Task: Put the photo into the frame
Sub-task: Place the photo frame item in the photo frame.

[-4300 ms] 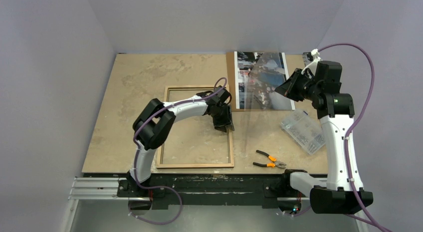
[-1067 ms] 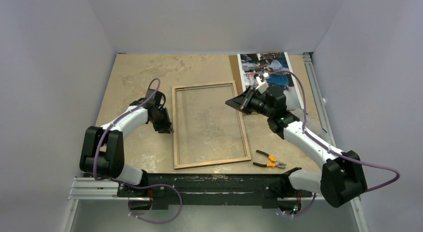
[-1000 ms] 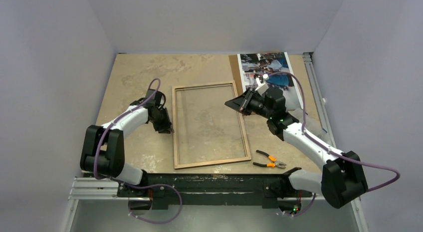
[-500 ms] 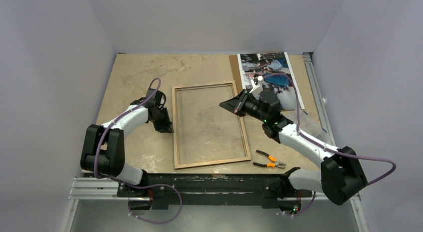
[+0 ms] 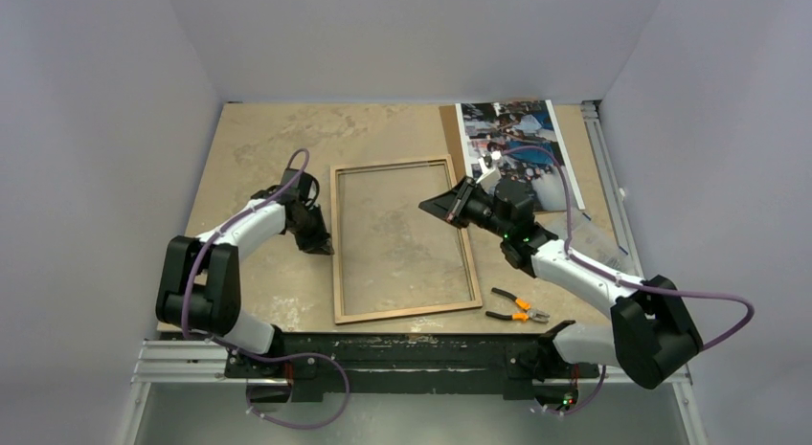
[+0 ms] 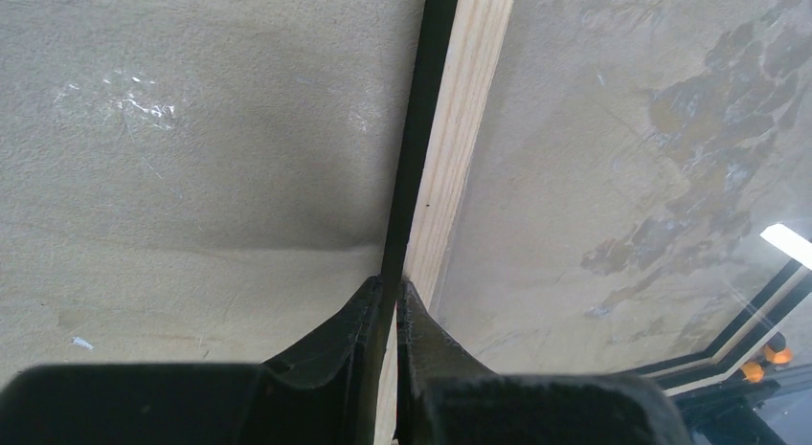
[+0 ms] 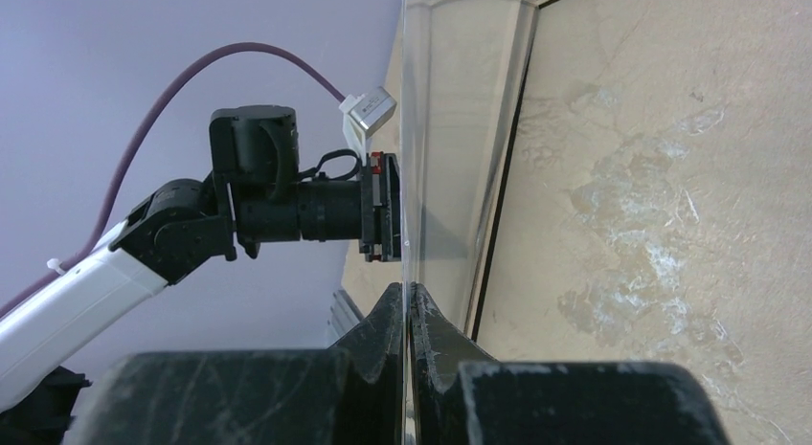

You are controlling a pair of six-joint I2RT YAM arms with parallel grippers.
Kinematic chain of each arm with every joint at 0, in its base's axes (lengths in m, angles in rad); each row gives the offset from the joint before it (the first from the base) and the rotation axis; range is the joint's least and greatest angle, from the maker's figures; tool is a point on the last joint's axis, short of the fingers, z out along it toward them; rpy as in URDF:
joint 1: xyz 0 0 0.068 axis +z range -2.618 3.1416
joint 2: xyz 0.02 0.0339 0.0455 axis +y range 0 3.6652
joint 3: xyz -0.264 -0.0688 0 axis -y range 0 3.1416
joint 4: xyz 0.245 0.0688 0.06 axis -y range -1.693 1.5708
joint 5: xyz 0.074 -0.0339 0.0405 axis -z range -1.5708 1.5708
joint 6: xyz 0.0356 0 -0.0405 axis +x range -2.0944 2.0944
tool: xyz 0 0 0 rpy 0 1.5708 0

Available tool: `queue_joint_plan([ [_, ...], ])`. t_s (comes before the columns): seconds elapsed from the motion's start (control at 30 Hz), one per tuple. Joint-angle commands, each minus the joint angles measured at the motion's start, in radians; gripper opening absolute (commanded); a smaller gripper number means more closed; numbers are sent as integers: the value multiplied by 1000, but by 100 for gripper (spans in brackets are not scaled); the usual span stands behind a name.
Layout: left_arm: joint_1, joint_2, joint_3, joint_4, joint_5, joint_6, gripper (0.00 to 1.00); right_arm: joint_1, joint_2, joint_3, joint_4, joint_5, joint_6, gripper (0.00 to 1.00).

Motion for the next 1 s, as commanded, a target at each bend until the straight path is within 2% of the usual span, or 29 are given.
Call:
queue_joint_plan([
  [0.0, 3, 24, 15, -6, -61, 15, 8, 8, -10, 1, 45, 21, 15, 0],
  [0.3, 3, 26, 17, -8, -60, 20, 7, 9, -19, -61, 31, 33, 32, 0],
  [0.53, 3, 27, 17, -8, -61, 20, 7, 8, -29, -51, -47, 37, -7, 0],
  [0.97, 3, 28, 19, -9, -63, 19, 7, 9, 36, 21, 1, -155, -140, 0],
])
